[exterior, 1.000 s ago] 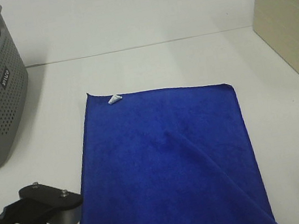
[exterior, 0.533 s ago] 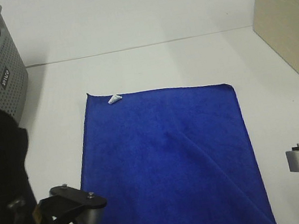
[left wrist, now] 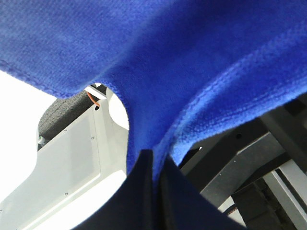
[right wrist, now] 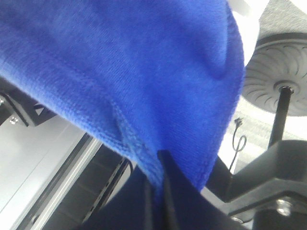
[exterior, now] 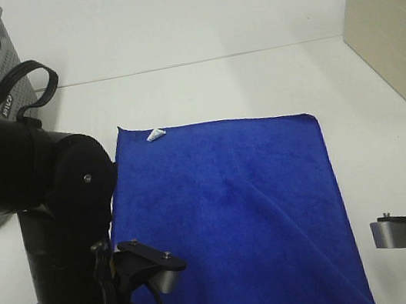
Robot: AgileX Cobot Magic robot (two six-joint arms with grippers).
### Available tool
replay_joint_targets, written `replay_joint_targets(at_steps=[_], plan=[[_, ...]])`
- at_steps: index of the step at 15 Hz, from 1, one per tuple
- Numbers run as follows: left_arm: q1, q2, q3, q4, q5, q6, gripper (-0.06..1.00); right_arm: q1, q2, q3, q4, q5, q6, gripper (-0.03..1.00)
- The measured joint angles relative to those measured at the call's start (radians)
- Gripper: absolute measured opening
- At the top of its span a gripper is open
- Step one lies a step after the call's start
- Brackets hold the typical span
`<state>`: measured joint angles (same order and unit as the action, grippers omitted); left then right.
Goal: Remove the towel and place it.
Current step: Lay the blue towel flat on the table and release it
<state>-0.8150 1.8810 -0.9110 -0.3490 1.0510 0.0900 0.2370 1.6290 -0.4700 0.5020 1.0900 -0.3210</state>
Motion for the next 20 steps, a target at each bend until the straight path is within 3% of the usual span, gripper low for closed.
replay_joint_targets(at_steps=[3,7,9,11,14,20], plan=[[0.0,0.009,-0.001,0.0,0.015,0.005,0.0,0.0,0.038,-0.001,0.015,-0.019,-0.019,0.03],[-0.004,0.009,-0.001,-0.05,0.029,0.008,0.02,0.0,0.041,-0.001,0.042,-0.02,-0.021,0.21],[-0.004,0.009,-0.001,-0.068,0.022,0.008,0.14,0.0,0.041,-0.001,0.063,-0.02,-0.021,0.37],[-0.004,0.009,-0.001,-0.078,0.01,-0.028,0.39,0.0,0.041,-0.001,0.081,-0.02,-0.021,0.55],[-0.004,0.009,-0.001,-0.082,0.011,-0.062,0.71,0.0,0.041,-0.001,0.089,-0.026,-0.022,0.63],[-0.004,-0.048,-0.066,-0.059,0.071,-0.066,0.75,0.0,0.042,-0.172,0.088,-0.005,-0.022,0.64]])
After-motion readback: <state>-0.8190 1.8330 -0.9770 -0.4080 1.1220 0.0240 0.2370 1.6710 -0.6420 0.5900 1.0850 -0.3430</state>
